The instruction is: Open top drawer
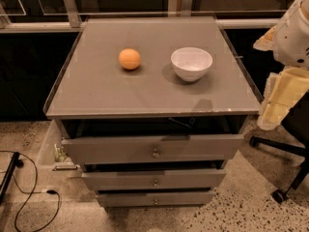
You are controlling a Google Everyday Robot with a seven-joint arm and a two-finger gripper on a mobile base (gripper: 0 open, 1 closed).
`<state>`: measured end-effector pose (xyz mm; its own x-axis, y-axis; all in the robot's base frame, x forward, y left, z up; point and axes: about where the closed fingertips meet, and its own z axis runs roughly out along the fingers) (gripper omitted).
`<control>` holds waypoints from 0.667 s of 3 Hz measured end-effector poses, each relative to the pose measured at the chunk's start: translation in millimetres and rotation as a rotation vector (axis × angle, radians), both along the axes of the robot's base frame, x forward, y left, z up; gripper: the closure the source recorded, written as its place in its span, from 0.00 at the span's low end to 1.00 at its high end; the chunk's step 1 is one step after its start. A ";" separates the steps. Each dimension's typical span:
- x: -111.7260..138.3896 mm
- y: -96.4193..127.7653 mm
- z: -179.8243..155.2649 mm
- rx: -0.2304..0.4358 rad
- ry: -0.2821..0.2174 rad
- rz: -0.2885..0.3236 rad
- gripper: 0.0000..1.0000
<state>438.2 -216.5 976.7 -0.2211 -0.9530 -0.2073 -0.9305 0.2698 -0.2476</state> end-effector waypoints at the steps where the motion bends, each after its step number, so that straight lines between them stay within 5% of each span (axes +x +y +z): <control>1: -0.1 0.0 0.0 0.000 0.000 0.000 0.00; 2: -20.0 2.9 -7.6 0.017 0.006 0.038 0.00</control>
Offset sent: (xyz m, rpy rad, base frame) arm -0.0521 0.0051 -0.0247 0.0432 0.0369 0.0973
